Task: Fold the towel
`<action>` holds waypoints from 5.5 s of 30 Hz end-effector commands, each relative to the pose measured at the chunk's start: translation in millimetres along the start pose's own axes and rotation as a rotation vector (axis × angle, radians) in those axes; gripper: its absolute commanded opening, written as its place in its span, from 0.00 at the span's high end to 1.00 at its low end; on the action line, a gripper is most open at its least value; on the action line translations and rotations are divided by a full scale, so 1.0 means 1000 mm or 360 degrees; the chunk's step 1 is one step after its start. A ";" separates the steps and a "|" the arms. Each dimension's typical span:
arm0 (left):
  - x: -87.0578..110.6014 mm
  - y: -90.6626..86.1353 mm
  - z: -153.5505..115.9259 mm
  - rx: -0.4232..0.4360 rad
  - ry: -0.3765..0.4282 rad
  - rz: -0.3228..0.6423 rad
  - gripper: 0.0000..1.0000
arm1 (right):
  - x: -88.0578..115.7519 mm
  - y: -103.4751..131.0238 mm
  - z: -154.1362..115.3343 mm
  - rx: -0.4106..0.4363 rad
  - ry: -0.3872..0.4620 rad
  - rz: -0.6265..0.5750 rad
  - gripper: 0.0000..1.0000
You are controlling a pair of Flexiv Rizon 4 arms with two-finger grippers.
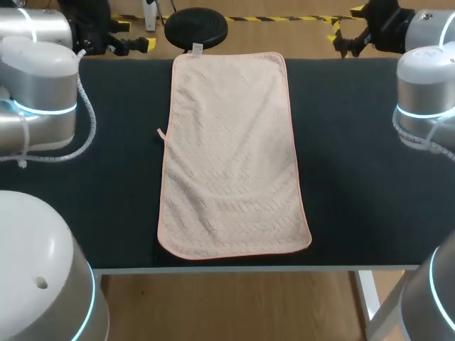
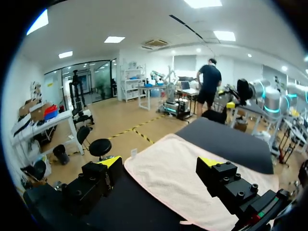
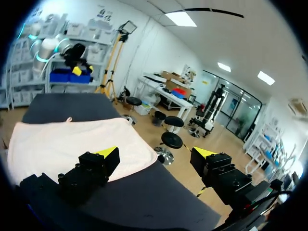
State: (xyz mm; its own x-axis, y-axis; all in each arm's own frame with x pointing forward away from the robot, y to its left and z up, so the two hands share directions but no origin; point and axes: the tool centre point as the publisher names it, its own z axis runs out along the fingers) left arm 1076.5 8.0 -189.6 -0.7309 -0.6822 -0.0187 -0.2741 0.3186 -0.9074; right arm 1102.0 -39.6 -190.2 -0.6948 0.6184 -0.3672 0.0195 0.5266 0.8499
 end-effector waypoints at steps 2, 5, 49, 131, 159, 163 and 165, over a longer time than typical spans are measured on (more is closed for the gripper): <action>0.003 0.001 0.011 -0.0756 0.0124 0.0550 0.00 | 0.001 0.002 -0.004 0.0351 0.0420 -0.0748 0.00; 0.005 0.005 0.010 -0.0798 0.0141 0.0616 0.00 | 0.003 0.001 -0.005 0.0372 0.0472 -0.0800 0.00; 0.056 0.074 0.060 -0.1439 0.0513 0.0932 0.00 | 0.108 -0.019 0.023 0.0955 0.0683 -0.0739 0.00; 0.087 0.206 0.116 -0.1660 0.0809 0.0942 0.00 | 0.218 -0.129 0.089 0.1284 0.1053 -0.0637 0.00; 0.085 0.228 0.120 -0.1678 0.0802 0.0934 0.11 | 0.223 -0.160 0.107 0.1393 0.1104 -0.0577 0.00; 0.086 0.232 0.122 -0.1675 0.0813 0.0929 0.80 | 0.224 -0.163 0.106 0.1404 0.1122 -0.0581 0.00; 0.087 0.233 0.123 -0.1679 0.0821 0.0932 0.97 | 0.225 -0.163 0.105 0.1392 0.1148 -0.0579 0.00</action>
State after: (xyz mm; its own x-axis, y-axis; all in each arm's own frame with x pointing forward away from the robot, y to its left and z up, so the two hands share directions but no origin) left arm 1026.4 -57.1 -441.6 -0.9975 -0.0166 0.0685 -0.0203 0.9984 -0.0527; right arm 1014.1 74.8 -446.1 -0.9995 0.0308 -0.0106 0.0298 0.9957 0.0880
